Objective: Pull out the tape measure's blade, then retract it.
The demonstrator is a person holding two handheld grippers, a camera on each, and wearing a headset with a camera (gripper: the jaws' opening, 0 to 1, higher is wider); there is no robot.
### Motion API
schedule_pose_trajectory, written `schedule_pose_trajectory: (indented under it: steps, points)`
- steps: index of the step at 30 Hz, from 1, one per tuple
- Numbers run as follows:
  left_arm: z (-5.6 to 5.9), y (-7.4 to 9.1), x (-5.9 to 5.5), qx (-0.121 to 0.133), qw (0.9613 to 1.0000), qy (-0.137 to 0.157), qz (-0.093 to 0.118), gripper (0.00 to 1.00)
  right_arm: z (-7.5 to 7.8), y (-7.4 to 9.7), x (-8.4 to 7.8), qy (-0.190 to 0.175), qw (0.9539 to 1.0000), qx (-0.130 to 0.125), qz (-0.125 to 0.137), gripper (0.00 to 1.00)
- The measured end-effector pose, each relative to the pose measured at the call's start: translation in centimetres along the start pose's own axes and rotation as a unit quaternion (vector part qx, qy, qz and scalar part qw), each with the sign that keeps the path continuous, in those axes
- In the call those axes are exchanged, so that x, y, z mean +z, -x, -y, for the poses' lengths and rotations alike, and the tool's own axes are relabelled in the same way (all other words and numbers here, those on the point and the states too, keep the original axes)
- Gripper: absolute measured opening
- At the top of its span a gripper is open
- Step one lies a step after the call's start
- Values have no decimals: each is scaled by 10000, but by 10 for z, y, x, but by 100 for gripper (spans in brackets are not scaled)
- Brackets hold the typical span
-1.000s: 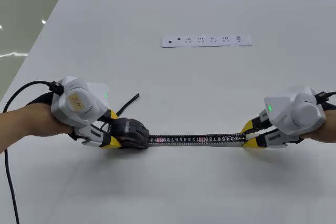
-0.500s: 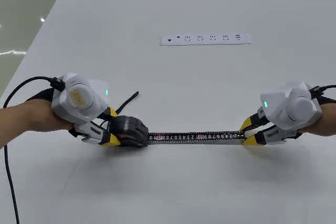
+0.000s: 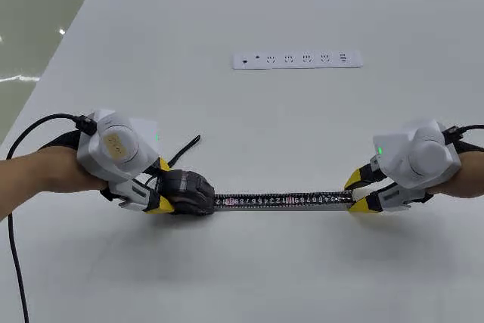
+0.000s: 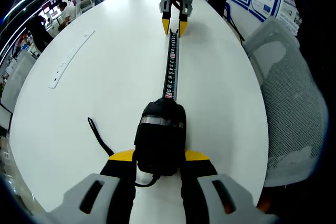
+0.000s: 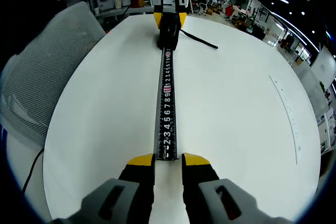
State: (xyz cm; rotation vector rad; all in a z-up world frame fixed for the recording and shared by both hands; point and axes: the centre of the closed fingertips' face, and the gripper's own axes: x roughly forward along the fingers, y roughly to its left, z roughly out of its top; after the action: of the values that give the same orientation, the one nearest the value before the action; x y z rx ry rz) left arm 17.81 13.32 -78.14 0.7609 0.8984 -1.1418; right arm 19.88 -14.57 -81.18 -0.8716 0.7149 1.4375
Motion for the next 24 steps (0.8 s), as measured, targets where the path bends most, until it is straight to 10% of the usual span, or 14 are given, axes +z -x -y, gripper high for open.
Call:
schedule_pose_trajectory:
  steps: [24]
  points:
    - [21, 19, -13, 212, 9953, 898, 283, 50, -13, 22, -6, -1034, 9936, -437, 78, 41]
